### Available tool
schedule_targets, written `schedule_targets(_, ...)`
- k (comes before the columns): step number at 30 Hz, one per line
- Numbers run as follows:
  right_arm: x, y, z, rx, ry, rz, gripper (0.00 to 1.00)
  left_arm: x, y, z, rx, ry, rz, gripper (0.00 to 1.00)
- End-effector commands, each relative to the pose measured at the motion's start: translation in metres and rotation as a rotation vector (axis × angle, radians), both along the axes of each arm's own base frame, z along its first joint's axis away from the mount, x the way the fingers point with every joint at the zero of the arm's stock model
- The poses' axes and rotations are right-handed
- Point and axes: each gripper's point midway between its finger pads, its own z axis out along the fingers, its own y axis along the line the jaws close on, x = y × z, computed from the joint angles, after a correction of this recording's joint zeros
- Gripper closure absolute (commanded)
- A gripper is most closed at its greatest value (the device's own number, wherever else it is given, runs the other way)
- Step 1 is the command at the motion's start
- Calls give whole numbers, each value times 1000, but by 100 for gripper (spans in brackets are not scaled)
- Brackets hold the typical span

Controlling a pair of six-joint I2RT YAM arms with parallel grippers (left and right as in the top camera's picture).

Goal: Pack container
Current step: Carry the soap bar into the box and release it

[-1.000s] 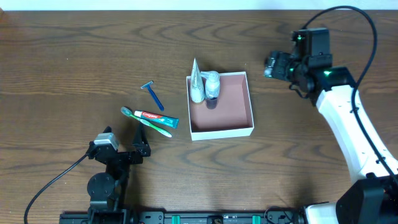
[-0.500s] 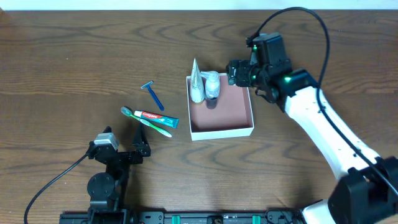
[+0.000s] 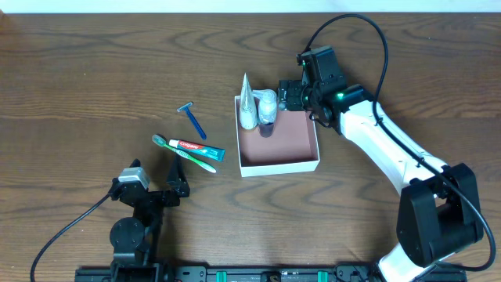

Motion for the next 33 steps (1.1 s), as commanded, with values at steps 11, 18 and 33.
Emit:
schedule_targets(11,3,6,4,4,-16,-1,12,-1,-2,-15,15,44,-13,2)
schedule_targets(18,3,7,4,5,-15,-1,3,-1,-2,-15,15,44,-13,2)
schedule_targets(33,4,7,4,6,-21,0,1,-1,-2,-15,15,44,-13,2)
